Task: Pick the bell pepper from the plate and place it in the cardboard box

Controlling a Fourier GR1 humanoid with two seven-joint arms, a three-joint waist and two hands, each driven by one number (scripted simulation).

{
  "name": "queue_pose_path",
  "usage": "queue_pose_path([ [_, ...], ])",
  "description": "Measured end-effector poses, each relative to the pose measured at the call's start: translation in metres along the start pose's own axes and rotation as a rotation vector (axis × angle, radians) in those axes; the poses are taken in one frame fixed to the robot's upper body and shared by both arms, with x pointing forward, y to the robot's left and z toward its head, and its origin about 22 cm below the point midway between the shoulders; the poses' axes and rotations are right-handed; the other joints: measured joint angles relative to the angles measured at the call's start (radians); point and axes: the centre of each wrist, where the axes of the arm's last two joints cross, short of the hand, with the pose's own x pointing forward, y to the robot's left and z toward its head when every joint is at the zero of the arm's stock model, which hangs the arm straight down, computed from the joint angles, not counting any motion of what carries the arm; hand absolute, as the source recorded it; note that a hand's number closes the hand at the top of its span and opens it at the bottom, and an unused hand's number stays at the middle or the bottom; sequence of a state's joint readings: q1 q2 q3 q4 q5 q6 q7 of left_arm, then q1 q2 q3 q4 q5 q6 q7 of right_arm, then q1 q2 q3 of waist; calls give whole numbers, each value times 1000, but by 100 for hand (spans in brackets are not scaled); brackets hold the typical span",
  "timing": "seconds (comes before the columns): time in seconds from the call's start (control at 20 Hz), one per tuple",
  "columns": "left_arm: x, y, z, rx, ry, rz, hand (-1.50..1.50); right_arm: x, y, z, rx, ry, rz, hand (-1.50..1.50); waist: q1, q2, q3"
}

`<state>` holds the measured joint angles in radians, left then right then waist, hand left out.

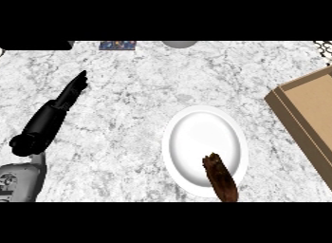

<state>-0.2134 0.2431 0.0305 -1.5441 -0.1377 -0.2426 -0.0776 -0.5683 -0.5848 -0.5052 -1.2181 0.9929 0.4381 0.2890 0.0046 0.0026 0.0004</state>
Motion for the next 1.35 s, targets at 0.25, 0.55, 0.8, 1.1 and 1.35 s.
queue_pose_path([
  [0.25,2,1,-4,4,-1,-2,0,-42,1,-12,160,42,44,-150,0,0,0],
  [0.55,3,3,-1,2,-1,-4,0,-60,-1,-19,270,-82,-14,-150,2,-1,0],
  [0.8,0,4,0,8,11,0,0,-68,-11,-20,124,-231,-301,-150,-9,-5,1],
  [1.1,-3,3,2,15,17,0,0,-86,-9,-25,-65,-225,-834,-150,-15,-7,2],
  [1.35,0,4,2,11,6,0,0,-123,-19,-21,-167,-134,-1048,-150,-8,-3,1],
])
